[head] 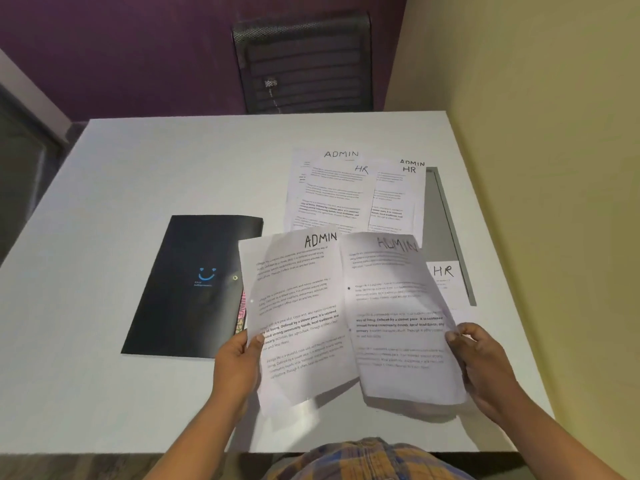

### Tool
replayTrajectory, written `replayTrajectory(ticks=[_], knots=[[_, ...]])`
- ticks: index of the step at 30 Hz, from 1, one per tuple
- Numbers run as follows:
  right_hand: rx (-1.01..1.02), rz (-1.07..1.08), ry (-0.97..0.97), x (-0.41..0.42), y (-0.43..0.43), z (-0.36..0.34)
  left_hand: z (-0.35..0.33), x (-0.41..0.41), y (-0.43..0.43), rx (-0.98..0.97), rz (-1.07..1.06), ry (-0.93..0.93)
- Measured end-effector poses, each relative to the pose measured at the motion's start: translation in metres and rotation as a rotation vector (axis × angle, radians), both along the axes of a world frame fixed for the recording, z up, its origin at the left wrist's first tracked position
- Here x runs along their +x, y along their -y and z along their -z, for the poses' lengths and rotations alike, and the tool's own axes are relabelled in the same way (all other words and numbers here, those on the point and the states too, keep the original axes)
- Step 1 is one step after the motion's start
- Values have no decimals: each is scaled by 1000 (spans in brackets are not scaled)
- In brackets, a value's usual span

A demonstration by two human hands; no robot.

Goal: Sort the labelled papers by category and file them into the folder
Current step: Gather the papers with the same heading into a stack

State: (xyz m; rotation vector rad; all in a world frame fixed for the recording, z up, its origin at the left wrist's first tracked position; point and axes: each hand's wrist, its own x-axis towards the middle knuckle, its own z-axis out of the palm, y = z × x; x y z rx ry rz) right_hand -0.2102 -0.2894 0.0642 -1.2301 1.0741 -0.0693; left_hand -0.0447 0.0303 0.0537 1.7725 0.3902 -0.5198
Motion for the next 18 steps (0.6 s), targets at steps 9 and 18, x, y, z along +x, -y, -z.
replayTrajectory(ticks=[9, 18], knots=[[254, 51, 300, 29, -17, -26, 6, 12, 9, 44, -70, 42], [437, 86, 455, 43, -14, -50, 7, 21, 21, 63, -88, 57]])
